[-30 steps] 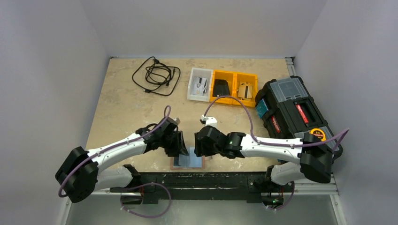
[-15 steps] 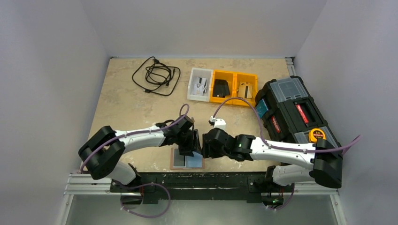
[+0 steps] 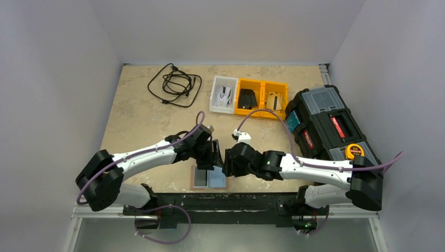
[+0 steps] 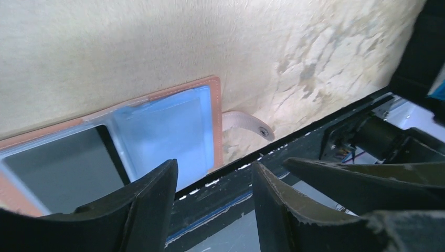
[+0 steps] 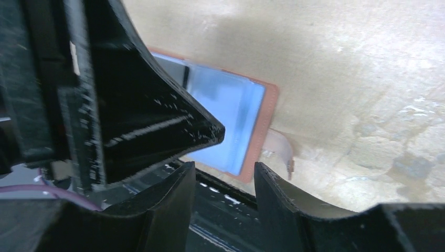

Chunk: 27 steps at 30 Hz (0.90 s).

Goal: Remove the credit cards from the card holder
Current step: Remove the credit card from the card holder.

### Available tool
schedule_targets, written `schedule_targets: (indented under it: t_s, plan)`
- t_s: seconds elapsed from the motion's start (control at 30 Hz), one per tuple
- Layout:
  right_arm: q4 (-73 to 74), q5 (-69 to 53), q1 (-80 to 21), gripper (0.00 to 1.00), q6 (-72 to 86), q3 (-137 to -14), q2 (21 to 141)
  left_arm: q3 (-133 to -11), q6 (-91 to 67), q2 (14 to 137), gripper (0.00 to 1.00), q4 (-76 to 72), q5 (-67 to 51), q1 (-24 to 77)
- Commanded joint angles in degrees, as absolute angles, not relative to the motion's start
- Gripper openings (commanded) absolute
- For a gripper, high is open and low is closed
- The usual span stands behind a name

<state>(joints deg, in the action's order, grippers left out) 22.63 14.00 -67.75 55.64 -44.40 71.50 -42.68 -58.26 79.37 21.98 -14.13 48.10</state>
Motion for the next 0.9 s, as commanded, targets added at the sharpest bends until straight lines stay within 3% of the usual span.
schedule_targets:
  t_s: [0.0, 0.17, 0.43, 0.63, 0.87]
  plan:
    - [15.6, 10.63, -67.59, 0.44, 56.11, -45.3, 71.43, -44.39, -54.87, 72.26, 0.54, 27.49, -10.96, 44.78]
    - [6.98, 5.03, -68.38, 0.39, 56.78, -46.49, 77.09, -41.73, -52.7, 66.45, 0.52, 33.59, -9.26, 39.17]
    - [-0.83, -0.91, -69.08, 0.32, 56.98, -51.81, 90.58, -35.34, -52.65, 62.17, 0.37, 35.18, -8.76, 35.44]
    - [-1.98, -1.27, -68.67, 0.32, 58.52, -51.5, 95.43, -32.35, -53.88, 61.49, 0.21, 34.04, -8.23, 35.34]
    - [-3.66, -1.45, -67.08, 0.34, 59.37, -47.74, 96.6, -31.1, -53.62, 61.96, 0.16, 32.56, -9.09, 35.34]
